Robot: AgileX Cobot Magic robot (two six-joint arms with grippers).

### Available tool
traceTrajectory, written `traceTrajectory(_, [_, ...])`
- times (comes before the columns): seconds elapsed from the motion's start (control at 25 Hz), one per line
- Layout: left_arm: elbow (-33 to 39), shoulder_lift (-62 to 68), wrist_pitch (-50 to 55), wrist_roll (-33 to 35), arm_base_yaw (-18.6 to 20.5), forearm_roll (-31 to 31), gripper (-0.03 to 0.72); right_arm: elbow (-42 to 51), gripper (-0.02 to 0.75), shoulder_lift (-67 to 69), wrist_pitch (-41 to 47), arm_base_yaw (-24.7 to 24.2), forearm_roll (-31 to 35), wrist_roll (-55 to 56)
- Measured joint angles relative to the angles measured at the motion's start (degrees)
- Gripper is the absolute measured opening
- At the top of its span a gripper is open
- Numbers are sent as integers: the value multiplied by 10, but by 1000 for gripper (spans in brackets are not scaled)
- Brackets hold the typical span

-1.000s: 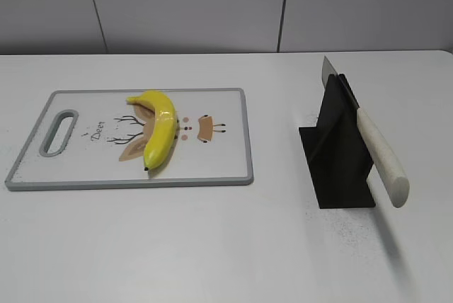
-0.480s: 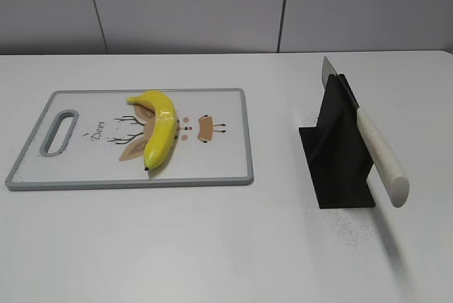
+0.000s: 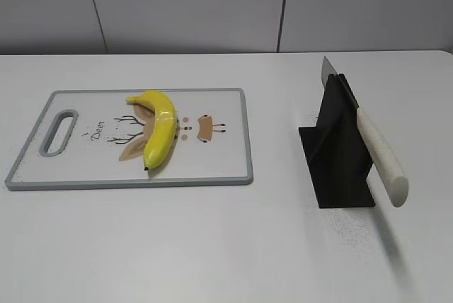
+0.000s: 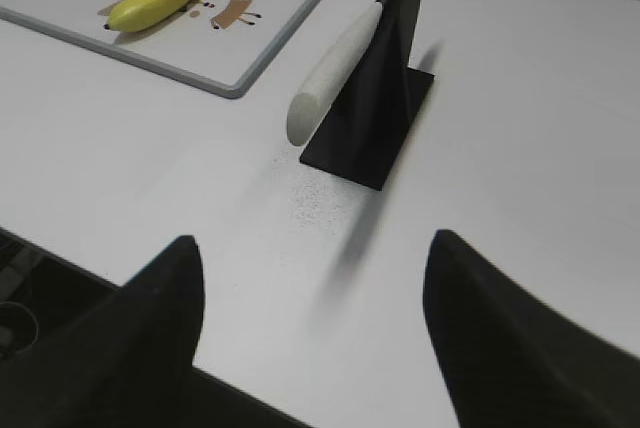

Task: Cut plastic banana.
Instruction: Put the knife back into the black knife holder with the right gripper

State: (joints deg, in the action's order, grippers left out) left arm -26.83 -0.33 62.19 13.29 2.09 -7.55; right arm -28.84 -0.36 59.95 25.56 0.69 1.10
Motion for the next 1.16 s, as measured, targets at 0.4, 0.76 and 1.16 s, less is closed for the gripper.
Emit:
traceTrajectory(0.4, [0,0,0,0,0,0,589,0,517,0,0,-192,0,0])
traceTrajectory(0.76, [0,0,0,0,0,0,589,0,513,0,0,-274,0,-1])
traceTrajectory(1.16, [0,0,0,0,0,0,589,0,511,0,0,-274,0,-1])
